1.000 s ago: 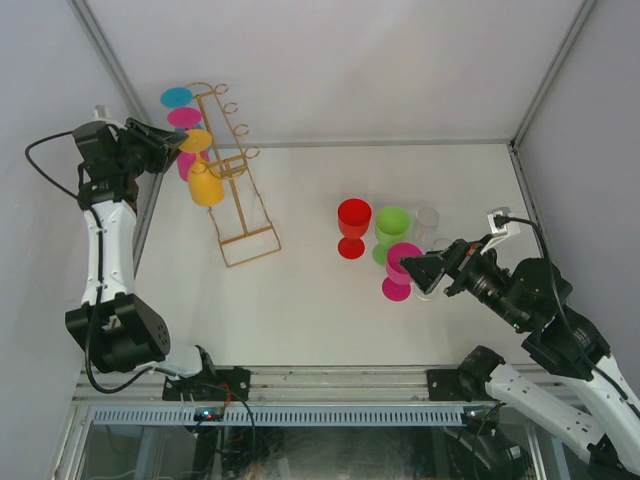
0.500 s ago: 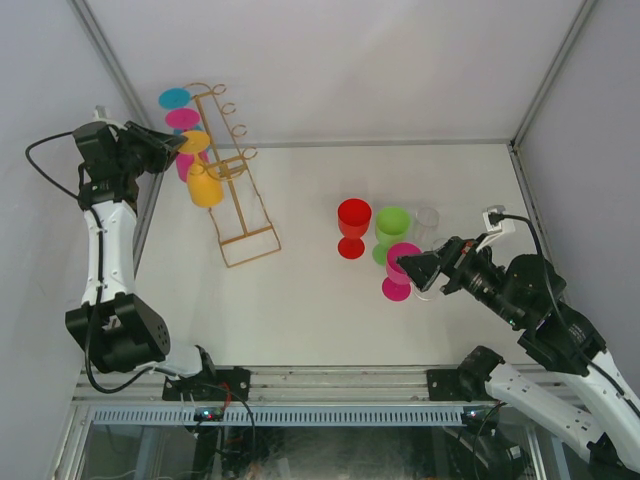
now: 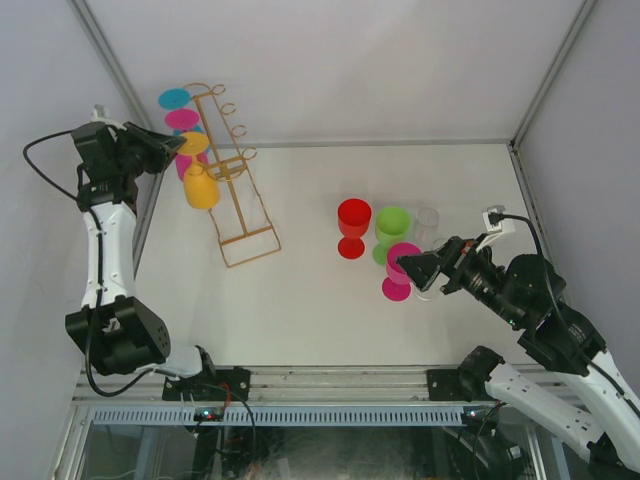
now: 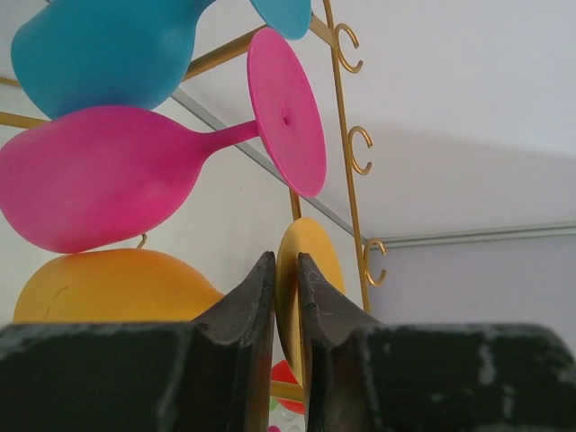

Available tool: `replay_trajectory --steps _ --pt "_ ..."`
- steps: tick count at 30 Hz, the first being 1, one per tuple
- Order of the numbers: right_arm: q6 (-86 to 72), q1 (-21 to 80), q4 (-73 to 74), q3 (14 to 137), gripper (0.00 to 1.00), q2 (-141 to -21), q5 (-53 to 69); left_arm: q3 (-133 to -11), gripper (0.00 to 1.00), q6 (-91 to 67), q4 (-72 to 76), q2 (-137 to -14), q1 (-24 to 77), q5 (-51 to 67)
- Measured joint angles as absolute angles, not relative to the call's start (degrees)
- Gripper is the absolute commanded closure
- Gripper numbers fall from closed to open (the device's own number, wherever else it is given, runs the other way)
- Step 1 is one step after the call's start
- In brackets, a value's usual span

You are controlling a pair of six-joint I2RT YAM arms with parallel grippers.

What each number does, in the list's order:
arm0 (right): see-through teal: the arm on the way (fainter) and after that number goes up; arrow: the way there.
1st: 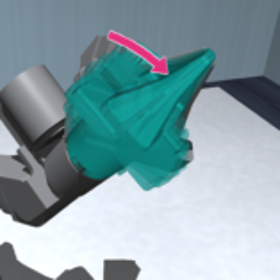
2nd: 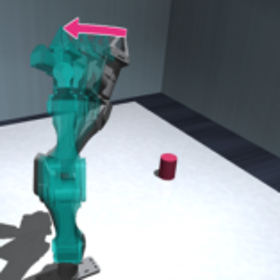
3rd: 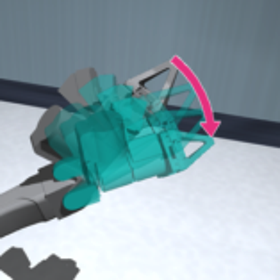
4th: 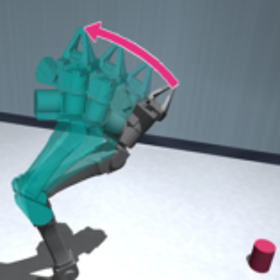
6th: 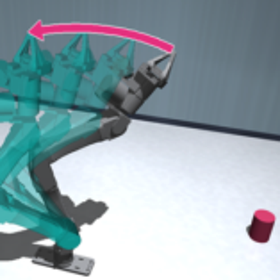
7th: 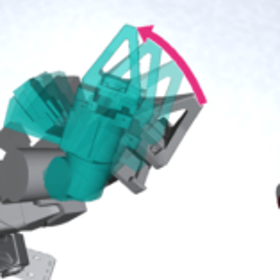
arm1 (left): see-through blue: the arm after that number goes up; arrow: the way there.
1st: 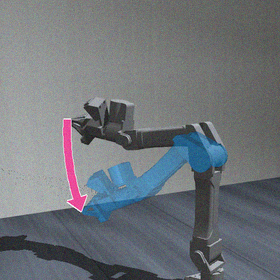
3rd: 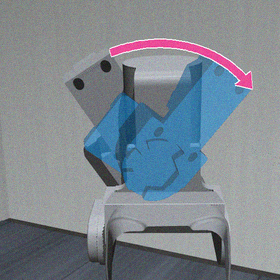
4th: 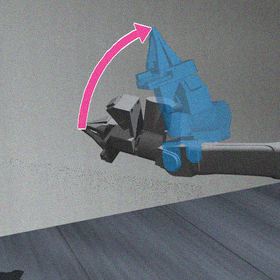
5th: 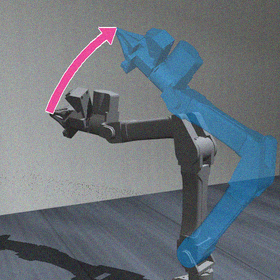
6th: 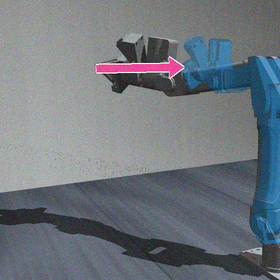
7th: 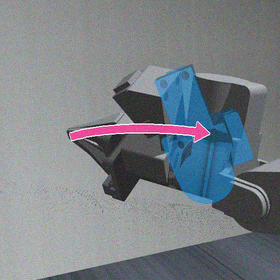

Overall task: Take the wine glass off the wine glass rack
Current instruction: Pick up the wine glass from the wine rack.

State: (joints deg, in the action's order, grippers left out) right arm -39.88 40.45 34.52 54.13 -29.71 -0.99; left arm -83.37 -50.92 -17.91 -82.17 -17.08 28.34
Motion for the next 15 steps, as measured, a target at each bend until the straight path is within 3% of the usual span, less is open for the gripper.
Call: replay_trajectory --steps 15 --pt "-39.9 40.4 34.5 54.1 0.00 -29.8 -1.0 -84.8 0.77 -46.8 -22.0 -81.6 -17.1 27.6"
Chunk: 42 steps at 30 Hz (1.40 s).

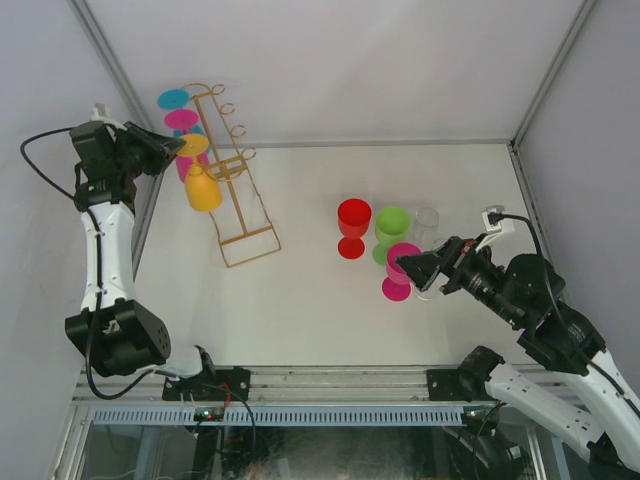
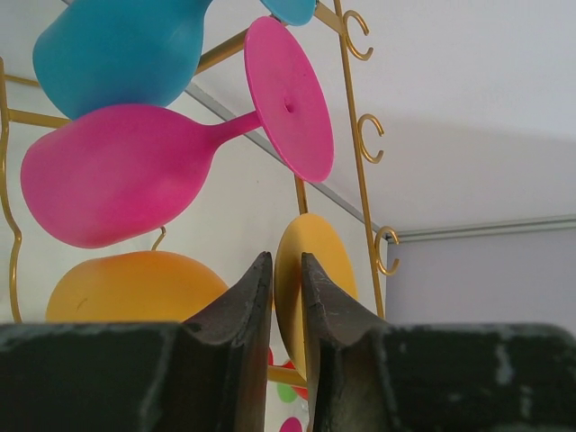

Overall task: Take the wine glass off the wine glass rack
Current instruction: Pick up the wine glass from the wine rack.

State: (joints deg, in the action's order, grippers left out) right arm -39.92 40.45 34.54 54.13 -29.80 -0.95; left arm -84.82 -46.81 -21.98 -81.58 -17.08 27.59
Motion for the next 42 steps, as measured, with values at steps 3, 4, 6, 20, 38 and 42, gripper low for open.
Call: replay_trajectory --steps 3,4,6,20,38,42 --pt "-39.9 40.4 34.5 54.1 0.00 -29.9 -0.8 -84.8 0.79 -46.7 -22.0 -81.6 -17.1 27.6" --pt "-39.9 40.4 34.5 54.1 0.00 -30.0 -0.8 -84.8 0.80 -46.5 -22.0 -81.6 -17.1 27.6" --pt "-39.9 40.4 34.5 54.1 0.00 -30.0 -0.7 -84.9 0.79 -46.3 -22.0 -81.6 -17.1 27.6" --pt "-40.1 40.4 34.5 54.1 0.00 -30.2 -0.3 -84.9 0.85 -45.9 -22.2 -81.0 -17.1 27.1" --pt "-40.1 40.4 34.5 54.1 0.00 -30.9 0.1 -86.4 0.97 -45.9 -23.9 -79.4 -17.1 25.8" --pt "-40.1 40.4 34.5 54.1 0.00 -30.9 0.1 -86.4 0.99 -46.4 -23.9 -79.4 -17.1 25.8"
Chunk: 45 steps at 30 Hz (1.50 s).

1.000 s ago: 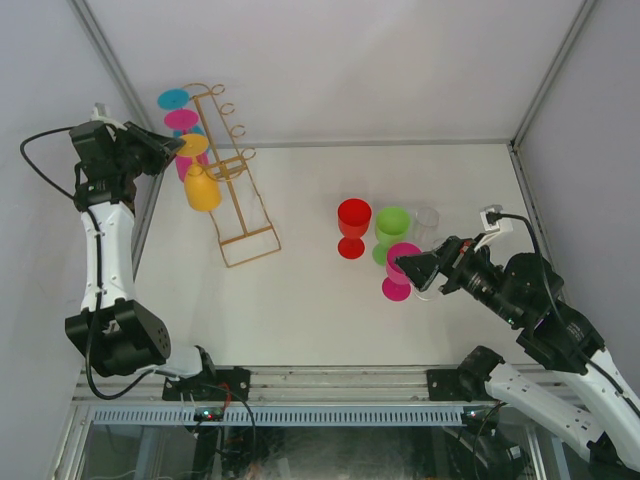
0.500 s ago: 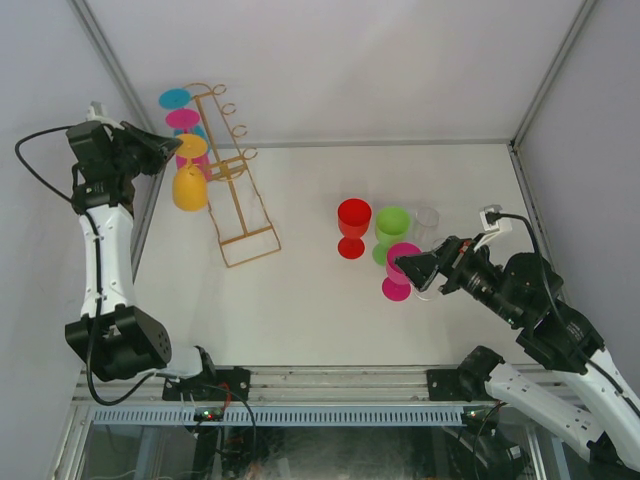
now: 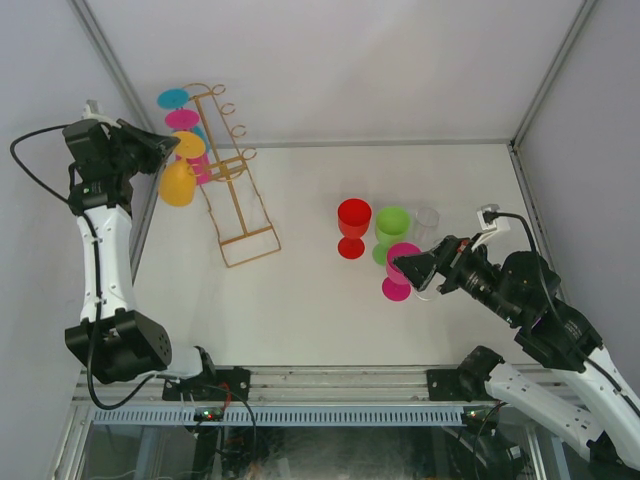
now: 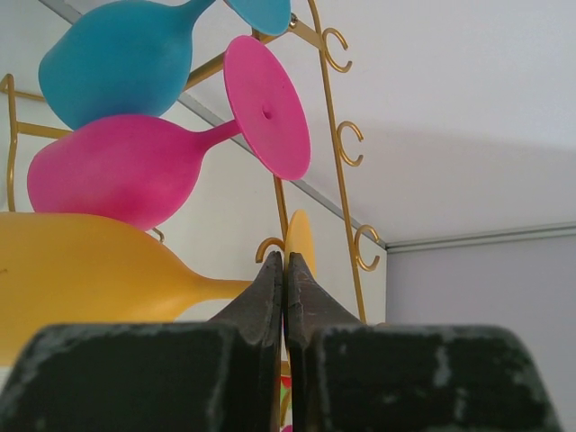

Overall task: Take the wine glass off the wine glass rack
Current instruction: Pick up the wine glass from the wine rack.

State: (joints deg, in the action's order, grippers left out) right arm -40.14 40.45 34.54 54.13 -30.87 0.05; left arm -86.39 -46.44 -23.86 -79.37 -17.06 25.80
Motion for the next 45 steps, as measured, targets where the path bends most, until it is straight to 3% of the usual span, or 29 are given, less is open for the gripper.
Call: replay_trajectory --steps 12,45 --pt "-40.3 40.4 34.6 53.7 0.00 -30.2 0.3 -84.2 1.00 -53.5 -17.0 -77.5 -17.1 26.1" --pt "-40.3 40.2 34.6 53.6 0.00 -29.7 0.3 -84.2 1.00 -54.5 -18.0 -77.3 -17.1 24.8"
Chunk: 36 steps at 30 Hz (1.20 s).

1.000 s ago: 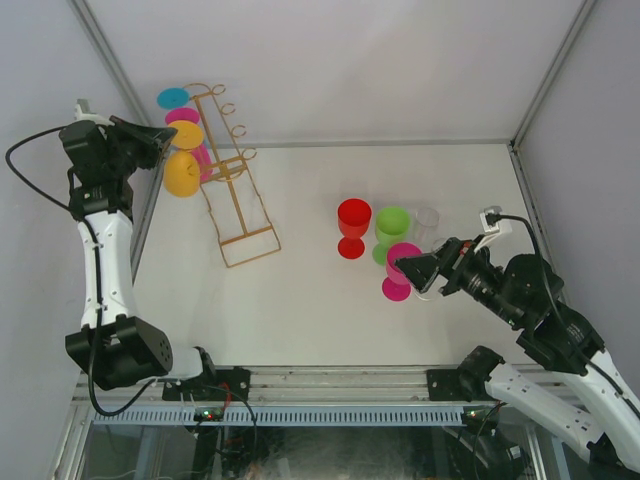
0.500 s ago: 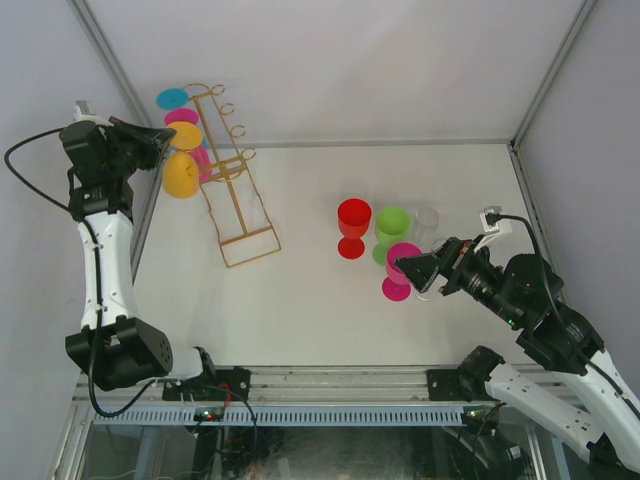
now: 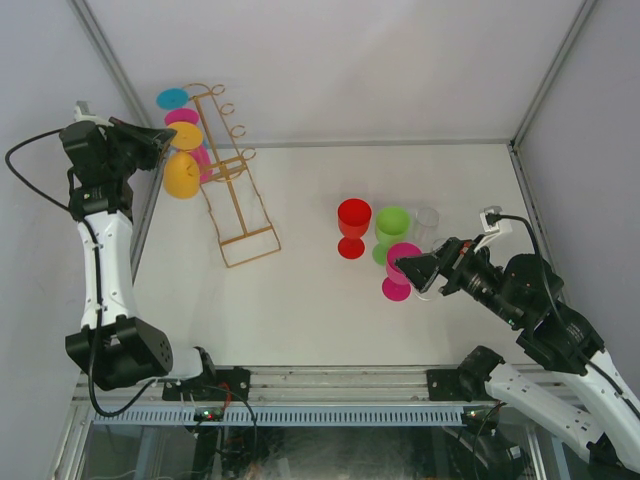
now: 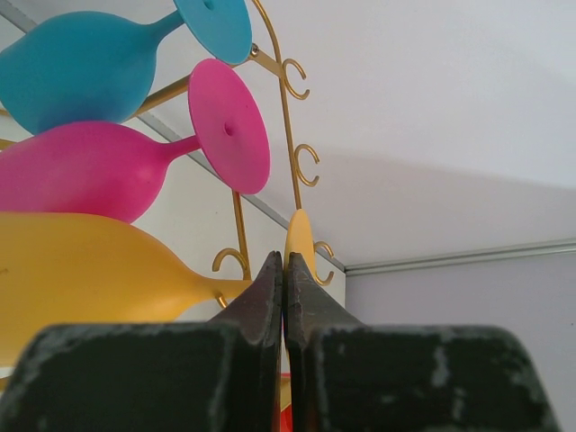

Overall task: Take the wine glass off the wine glass rack
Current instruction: Pick up the wine glass from the wine rack.

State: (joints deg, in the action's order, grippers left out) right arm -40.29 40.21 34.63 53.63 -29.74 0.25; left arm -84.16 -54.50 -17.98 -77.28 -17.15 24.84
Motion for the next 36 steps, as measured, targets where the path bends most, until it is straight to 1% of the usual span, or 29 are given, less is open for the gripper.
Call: replay_trajectory --steps 10,25,36 --pt "-40.3 40.2 35.2 53.6 0.00 -29.7 0.0 -84.2 1.00 -54.8 -18.7 -77.9 -17.4 25.0" --pt "-40.3 40.2 35.9 53.6 0.00 -29.5 0.0 -84.2 1.00 -53.3 -20.8 -77.8 -17.5 21.0" --pt "-40.3 40.2 35.9 53.6 0.00 -29.4 0.0 -84.2 1.00 -51.2 -22.7 -73.5 -17.6 17.1"
